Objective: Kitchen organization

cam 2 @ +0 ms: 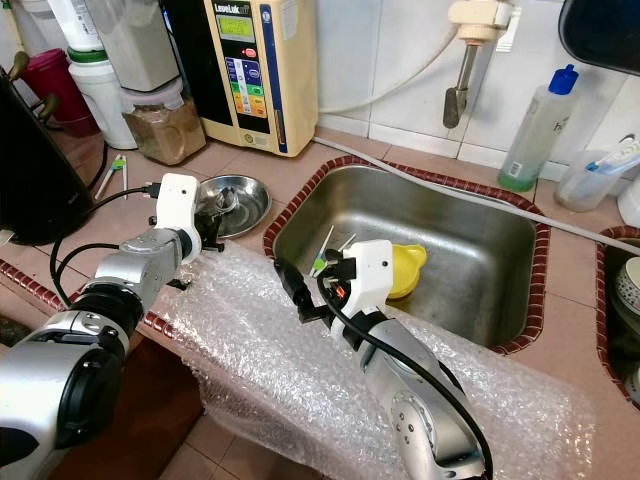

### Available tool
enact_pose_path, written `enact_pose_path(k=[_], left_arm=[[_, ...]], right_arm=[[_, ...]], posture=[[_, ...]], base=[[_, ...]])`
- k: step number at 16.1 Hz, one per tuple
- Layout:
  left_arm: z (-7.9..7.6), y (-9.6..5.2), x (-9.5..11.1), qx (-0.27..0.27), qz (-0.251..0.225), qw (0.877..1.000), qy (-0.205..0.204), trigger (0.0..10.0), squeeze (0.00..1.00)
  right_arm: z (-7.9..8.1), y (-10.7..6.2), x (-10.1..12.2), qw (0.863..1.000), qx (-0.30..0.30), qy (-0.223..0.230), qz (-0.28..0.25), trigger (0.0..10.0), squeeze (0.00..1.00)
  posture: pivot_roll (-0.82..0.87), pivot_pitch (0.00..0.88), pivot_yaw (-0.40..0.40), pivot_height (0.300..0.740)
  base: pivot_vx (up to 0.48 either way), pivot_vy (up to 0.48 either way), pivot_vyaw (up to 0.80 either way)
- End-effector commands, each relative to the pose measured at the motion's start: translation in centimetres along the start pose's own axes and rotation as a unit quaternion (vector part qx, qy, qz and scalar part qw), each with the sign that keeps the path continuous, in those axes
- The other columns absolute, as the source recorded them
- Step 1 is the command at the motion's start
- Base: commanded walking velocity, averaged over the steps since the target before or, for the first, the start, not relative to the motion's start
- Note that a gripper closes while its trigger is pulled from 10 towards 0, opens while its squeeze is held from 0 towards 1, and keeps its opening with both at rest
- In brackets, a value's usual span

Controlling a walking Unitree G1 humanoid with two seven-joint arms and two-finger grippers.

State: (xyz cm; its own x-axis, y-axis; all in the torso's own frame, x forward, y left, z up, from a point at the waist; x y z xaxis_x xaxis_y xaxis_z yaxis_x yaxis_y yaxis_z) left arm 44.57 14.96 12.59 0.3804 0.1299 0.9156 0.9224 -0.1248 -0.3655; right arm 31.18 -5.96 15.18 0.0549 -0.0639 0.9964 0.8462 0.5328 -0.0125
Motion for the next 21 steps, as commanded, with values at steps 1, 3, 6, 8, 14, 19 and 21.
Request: enact_pose_path(k=[1, 3, 6, 8, 14, 19, 21], left_arm=[[0.7, -0.1, -0.5, 0.009, 0.018, 1.000, -0.001, 0.0, 0.00], [1.5, -0.2, -0.8, 0.016, 0.025, 0.999, -0.013, 0.0, 0.00], [2.5, -0.4, -0.5, 0.030, 0.015, 0.999, -0.017, 0.0, 0.00], [3.1, -0.6, 1.4, 0.048, -0.037, 0.998, 0.007, 0.0, 0.00], [2.3, -0.9, 2.8, 0.050, -0.122, 0.990, 0.050, 0.0, 0.00], [1.3, -1.1, 4.4, 0.037, -0.166, 0.985, -0.010, 10.0, 1.00], [0.7, -0.9, 4.2, 0.027, -0.161, 0.986, -0.025, 10.0, 1.00]], right_arm=[[0.0, 0.0, 0.4, 1.000, -0.003, -0.003, -0.007, 10.0, 0.00], [-0.3, 0.0, 0.3, 1.000, -0.007, -0.005, -0.005, 10.0, 0.00], [-0.5, 0.1, 0.3, 1.000, -0.009, -0.006, -0.004, 10.0, 0.00], [-0.8, 0.2, 0.3, 1.000, -0.011, -0.009, -0.004, 10.0, 0.00], [-1.1, 0.5, 0.4, 1.000, -0.017, -0.013, -0.006, 10.0, 0.00], [-1.1, 0.6, 0.4, 1.000, -0.018, -0.020, -0.006, 10.0, 0.00], [-1.1, 0.5, 0.4, 1.000, -0.018, -0.022, -0.006, 10.0, 0.00]], posture=[[-0.04, 0.029, 0.099, 0.740], [-0.04, 0.029, 0.099, 0.740], [-0.03, 0.031, 0.087, 0.740], [-0.03, 0.031, 0.087, 0.740], [-0.02, 0.029, 0.076, 0.740], [-0.02, 0.035, 0.069, 0.740], [-0.02, 0.035, 0.070, 0.740]], base=[[0.000, 0.000, 0.00], [0.000, 0.000, 0.00], [0.000, 0.000, 0.00], [0.000, 0.000, 0.00], [0.000, 0.000, 0.00], [0.000, 0.000, 0.00], [0.000, 0.000, 0.00]])
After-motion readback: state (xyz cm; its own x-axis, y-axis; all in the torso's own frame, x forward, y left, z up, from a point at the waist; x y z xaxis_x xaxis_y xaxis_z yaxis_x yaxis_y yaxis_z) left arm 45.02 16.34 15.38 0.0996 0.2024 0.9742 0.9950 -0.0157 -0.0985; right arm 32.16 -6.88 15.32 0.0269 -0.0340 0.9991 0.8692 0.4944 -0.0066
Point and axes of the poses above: a point about 5 cm out from each wrist's last joint towards the gripper, its own y axis pointing out of the wrist towards the gripper, its own x axis along the axis of the wrist's last joint, z = x × y, the point moved 5 cm from there along y, pointing out of the wrist towards the gripper, and after that the axes turned 13 degrees about -y, right-handed, at the moved point
